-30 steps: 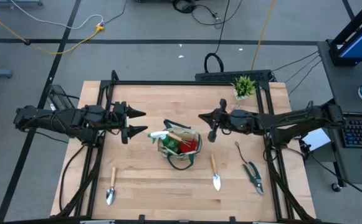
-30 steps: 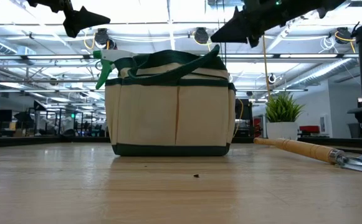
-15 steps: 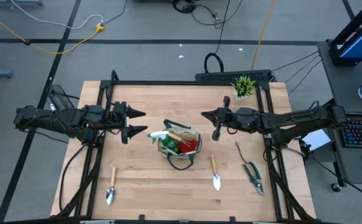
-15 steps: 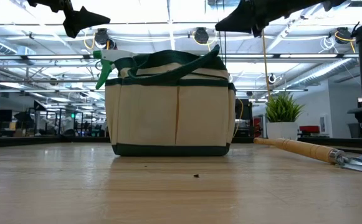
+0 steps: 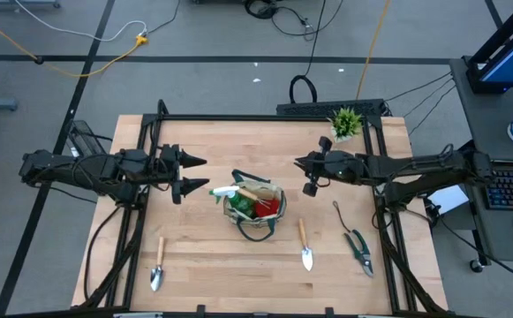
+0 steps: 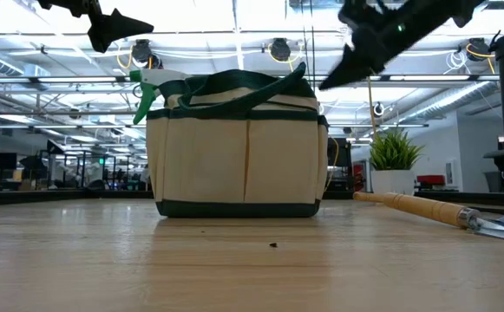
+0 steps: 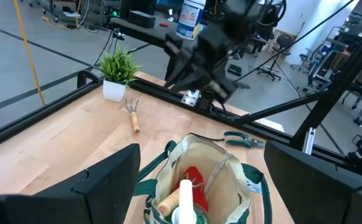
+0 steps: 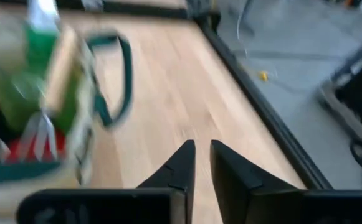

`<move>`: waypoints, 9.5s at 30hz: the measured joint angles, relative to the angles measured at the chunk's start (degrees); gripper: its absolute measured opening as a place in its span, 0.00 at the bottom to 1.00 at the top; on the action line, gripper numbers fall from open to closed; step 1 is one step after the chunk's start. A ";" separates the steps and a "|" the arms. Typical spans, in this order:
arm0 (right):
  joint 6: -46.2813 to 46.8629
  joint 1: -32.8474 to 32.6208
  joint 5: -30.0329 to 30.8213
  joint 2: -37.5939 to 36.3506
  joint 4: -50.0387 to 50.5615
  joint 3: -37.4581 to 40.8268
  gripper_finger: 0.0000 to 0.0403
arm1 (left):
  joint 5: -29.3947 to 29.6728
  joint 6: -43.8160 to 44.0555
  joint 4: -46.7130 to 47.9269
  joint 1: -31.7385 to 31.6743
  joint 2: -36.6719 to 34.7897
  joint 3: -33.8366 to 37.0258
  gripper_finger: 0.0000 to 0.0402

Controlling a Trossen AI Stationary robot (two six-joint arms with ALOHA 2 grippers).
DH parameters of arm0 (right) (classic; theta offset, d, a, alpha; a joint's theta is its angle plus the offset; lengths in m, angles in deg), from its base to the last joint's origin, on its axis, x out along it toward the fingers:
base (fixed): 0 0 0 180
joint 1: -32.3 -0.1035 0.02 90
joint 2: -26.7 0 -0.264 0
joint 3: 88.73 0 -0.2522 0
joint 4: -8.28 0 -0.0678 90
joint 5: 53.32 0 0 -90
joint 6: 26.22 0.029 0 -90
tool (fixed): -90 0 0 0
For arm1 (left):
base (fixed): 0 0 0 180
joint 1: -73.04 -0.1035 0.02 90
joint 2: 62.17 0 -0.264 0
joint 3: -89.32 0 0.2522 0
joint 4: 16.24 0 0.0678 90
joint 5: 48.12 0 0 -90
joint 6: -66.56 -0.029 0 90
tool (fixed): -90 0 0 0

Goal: Pick & Place Garden tools in Gardening bag
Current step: Put the brown hand rake into the gardening bag

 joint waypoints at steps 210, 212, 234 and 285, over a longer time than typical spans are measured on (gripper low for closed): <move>35.39 -2.77 -30.20 11.13 -54.74 -0.02 0.13 | 1.44 -5.77 -6.01 -0.06 -0.02 0.00 0.87; 35.62 -2.77 -26.86 12.75 -54.72 -0.02 0.13 | 1.44 -5.77 -6.01 -0.07 -0.01 0.00 0.87; 26.41 -5.09 -18.42 28.05 -40.55 -12.37 0.13 | 1.55 -6.06 -5.99 -0.07 0.00 0.00 0.87; 24.00 -6.90 -19.56 29.94 -13.64 -12.37 0.28 | 1.60 -5.99 -5.97 -0.07 0.00 0.00 0.87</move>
